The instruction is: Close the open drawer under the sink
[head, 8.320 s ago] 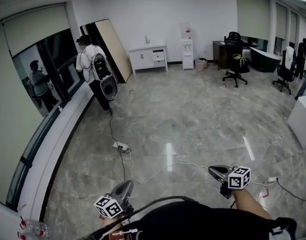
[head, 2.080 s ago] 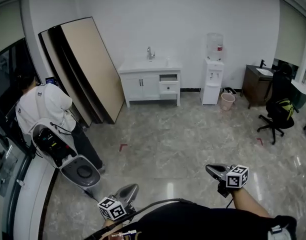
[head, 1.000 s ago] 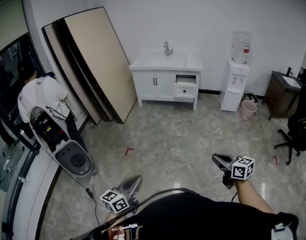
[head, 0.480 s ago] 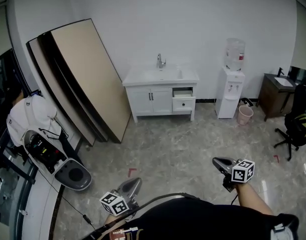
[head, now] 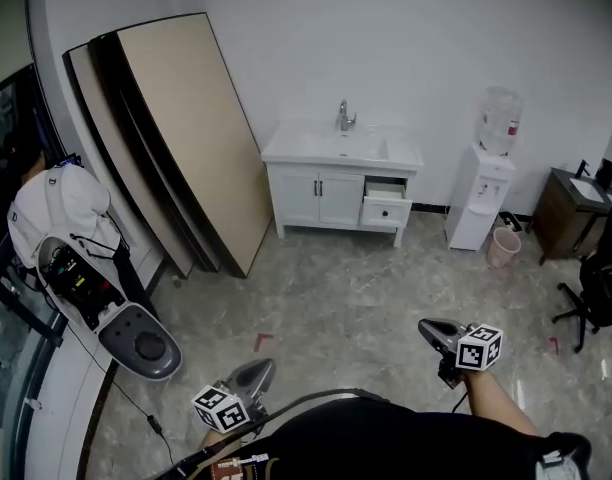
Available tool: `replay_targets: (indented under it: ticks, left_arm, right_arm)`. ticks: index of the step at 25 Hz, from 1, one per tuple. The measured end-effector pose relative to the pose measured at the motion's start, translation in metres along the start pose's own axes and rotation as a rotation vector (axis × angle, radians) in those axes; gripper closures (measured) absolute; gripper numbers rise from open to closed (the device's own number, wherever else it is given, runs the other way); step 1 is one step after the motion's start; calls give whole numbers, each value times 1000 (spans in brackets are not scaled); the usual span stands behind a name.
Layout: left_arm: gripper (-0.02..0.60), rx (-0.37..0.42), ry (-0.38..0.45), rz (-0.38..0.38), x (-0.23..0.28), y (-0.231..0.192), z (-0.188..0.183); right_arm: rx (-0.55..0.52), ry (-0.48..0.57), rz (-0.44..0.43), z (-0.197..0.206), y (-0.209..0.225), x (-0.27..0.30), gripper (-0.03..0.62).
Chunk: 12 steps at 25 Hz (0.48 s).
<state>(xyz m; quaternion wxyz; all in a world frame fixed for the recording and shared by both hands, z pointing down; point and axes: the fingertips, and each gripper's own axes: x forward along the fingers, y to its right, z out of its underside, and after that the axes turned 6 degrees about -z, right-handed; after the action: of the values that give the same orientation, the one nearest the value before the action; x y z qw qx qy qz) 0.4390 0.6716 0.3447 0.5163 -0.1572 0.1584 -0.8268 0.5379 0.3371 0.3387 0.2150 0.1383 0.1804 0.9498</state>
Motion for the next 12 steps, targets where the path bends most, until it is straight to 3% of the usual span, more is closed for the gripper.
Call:
replay_targets:
  ticks: [6, 12]
  left_arm:
    - [584, 0, 62, -95, 54, -12, -36]
    - [584, 6, 99, -171, 119, -3, -59]
  right_arm:
    - [-25, -32, -124, -44, 59, 50, 592]
    - [-42, -27, -188, -102, 136, 66, 592]
